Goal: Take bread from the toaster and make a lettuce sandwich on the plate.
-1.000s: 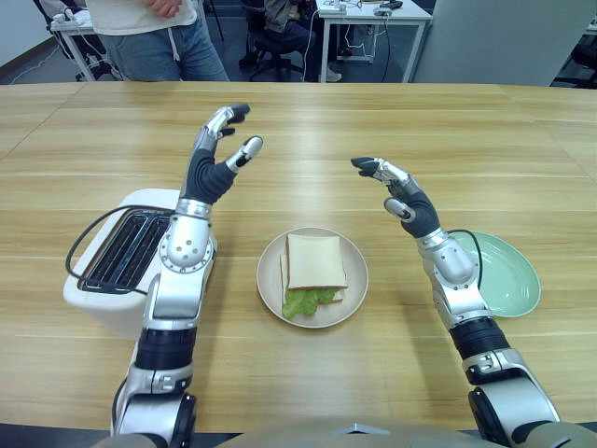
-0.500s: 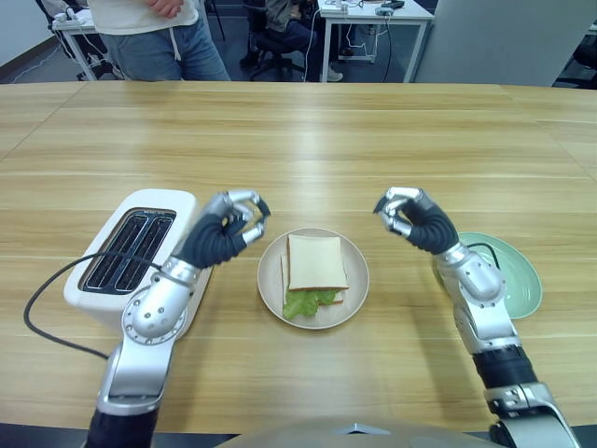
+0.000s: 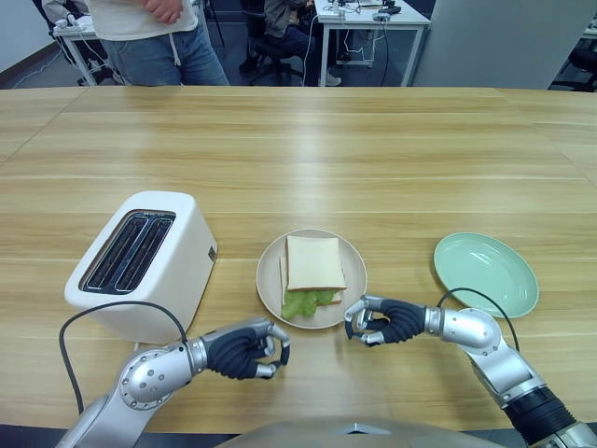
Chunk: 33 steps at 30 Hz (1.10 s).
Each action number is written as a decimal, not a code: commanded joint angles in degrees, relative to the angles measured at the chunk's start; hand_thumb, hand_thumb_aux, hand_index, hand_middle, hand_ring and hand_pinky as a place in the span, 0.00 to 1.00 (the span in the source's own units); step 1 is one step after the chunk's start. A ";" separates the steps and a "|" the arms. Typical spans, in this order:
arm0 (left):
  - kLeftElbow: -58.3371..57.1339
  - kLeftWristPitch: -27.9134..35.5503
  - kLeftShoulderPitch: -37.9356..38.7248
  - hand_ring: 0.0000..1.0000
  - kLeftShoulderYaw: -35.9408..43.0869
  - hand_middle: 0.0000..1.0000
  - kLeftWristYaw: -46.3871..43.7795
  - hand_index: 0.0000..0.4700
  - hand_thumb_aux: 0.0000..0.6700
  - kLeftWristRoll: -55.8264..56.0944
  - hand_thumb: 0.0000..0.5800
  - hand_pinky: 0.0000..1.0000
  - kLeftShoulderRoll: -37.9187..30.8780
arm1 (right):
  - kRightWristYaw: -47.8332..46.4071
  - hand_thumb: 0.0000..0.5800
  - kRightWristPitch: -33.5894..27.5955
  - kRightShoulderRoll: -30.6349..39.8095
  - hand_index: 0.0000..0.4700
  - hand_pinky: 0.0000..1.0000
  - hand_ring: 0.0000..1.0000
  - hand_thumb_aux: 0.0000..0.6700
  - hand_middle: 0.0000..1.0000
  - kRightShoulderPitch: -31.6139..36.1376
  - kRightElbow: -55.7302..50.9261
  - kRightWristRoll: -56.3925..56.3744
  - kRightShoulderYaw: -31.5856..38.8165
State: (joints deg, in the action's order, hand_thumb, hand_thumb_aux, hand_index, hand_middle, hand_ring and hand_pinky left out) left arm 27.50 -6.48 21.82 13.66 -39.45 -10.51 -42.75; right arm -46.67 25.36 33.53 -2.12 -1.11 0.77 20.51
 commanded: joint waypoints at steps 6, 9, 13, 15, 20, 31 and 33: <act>-13.34 -4.66 -7.49 1.00 6.56 1.00 4.63 0.98 1.00 -11.27 1.00 1.00 3.90 | 3.37 1.00 0.29 -2.41 0.98 1.00 1.00 1.00 1.00 1.92 -6.56 9.68 3.13; -19.67 -7.26 -11.57 1.00 8.86 1.00 6.72 0.98 1.00 -13.28 1.00 1.00 6.92 | 4.96 1.00 0.11 -4.05 0.98 1.00 1.00 1.00 1.00 2.96 -8.57 10.62 3.10; -25.77 -9.57 -15.56 1.00 10.41 1.00 9.00 0.98 1.00 -14.16 1.00 1.00 10.55 | 7.26 1.00 0.28 -6.11 0.98 1.00 1.00 1.00 1.00 4.36 -11.16 11.37 2.51; -28.52 -10.39 -17.48 1.00 10.76 1.00 10.56 0.98 1.00 -15.05 1.00 1.00 12.04 | 9.14 1.00 0.14 -7.07 0.98 1.00 1.00 1.00 1.00 5.73 -13.22 12.12 1.93; -33.18 -11.13 -20.37 1.00 10.81 1.00 13.02 0.98 1.00 -15.02 1.00 1.00 15.32 | 13.01 1.00 0.12 -9.94 0.98 1.00 1.00 1.00 1.00 9.80 -19.15 13.44 1.65; -44.56 -9.56 -29.55 1.00 6.26 1.00 20.77 0.98 1.00 -13.42 1.00 1.00 22.23 | 20.21 1.00 0.45 -15.74 0.98 1.00 1.00 1.00 1.00 18.07 -32.21 14.20 0.03; -46.71 -9.11 -30.94 1.00 6.26 1.00 21.72 0.98 1.00 -14.03 1.00 1.00 22.74 | 20.67 1.00 0.99 -16.83 0.98 1.00 1.00 1.00 1.00 19.96 -35.50 13.86 -0.31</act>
State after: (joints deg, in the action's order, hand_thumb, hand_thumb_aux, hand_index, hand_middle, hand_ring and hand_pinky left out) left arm -16.41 -16.67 -8.66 19.92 -18.63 -24.21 -20.16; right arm -26.61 26.02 17.24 16.79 -33.31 14.91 20.92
